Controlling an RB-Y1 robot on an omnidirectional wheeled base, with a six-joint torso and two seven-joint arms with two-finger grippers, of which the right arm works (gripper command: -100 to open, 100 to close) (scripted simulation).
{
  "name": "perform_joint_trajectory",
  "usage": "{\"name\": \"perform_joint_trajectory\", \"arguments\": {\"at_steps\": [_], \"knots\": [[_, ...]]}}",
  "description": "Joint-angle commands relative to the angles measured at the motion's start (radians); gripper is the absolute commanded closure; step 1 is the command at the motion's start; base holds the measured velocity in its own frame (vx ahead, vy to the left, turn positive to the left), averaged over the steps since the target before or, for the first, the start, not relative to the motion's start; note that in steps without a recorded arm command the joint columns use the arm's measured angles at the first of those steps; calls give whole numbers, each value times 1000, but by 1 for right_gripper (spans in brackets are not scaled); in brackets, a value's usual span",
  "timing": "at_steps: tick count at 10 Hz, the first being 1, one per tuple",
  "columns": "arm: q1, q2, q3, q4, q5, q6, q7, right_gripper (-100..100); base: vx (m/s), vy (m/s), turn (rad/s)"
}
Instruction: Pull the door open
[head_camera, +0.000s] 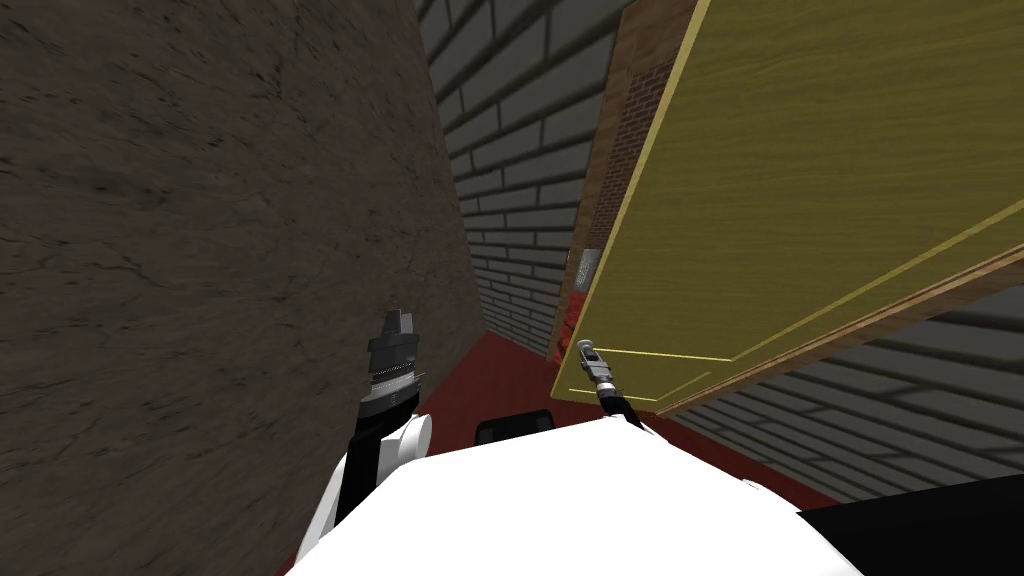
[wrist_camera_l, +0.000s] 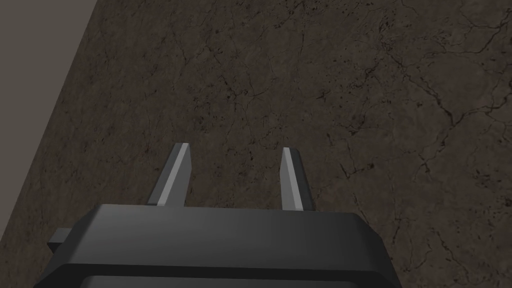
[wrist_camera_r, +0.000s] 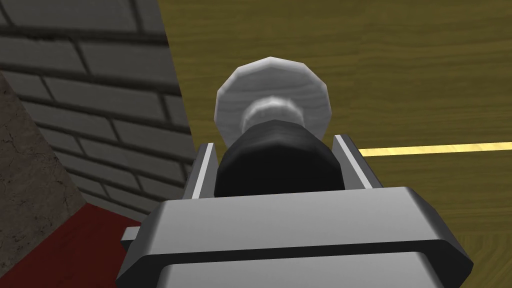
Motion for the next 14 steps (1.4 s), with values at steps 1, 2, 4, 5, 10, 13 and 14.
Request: {"name": "perform_joint_trajectory", "arguments": {"at_steps": [1,2,4,5,10,13,14], "knots": [[3,-12,19,1,12,-14,-23,100,-231,-22,74],[4,-8,12,-1,7,-6,-13,100,-105,-5,18],[24,-34,47,0,22,-38,-48,100,-228,-21,157],[30,-43,57,-1,26,-49,-59,100,-226,-36,96],[63,-95,118,-2,52,-111,-122,100,-241,-49,120],[67,-103,137,20,60,-138,-142,100,-160,-40,100],[71,-110,145,25,63,-151,-151,100,-225,-42,159]]}}
